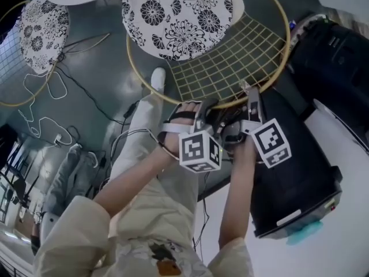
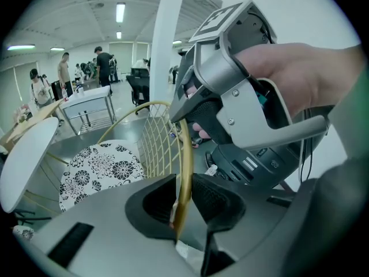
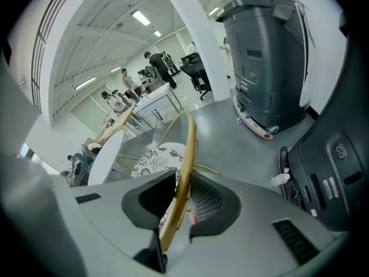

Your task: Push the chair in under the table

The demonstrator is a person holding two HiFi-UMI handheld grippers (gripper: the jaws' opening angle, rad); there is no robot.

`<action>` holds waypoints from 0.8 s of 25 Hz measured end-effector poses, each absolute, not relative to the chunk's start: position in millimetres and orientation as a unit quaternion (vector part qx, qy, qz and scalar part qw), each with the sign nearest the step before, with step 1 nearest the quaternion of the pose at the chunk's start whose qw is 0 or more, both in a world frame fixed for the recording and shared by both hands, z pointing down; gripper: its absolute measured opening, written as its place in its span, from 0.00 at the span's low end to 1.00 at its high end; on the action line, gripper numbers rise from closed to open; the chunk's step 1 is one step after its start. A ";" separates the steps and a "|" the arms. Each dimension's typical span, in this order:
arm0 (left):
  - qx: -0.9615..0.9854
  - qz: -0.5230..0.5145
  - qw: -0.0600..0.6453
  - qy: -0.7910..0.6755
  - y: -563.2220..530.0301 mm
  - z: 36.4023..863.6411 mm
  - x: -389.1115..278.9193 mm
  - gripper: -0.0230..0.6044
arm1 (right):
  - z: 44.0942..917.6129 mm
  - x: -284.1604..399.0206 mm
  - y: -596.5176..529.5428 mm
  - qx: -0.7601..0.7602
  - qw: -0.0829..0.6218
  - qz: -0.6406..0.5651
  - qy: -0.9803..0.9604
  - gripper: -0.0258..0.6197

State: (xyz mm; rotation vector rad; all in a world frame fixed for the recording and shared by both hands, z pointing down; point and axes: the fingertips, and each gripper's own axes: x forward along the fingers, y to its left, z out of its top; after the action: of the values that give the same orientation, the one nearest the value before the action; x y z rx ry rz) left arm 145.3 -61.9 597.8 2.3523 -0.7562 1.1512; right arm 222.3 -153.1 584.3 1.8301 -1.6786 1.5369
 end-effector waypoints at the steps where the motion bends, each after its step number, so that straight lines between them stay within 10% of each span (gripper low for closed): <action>1: 0.849 0.419 0.204 -0.250 -57.4 602.3 139.7 0.18 | 590.6 219.9 -146.1 0.634 0.106 0.528 -0.555 0.17; 20: 0.873 0.396 0.223 -0.178 -79.2 609.3 128.3 0.17 | 601.7 209.5 -169.4 0.671 0.083 0.512 -0.529 0.16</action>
State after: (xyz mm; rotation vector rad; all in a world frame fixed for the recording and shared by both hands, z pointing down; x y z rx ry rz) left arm 128.3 -79.2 609.3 2.4096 -0.4917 1.0934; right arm 209.5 -169.4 601.7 2.0040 -1.5798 1.5295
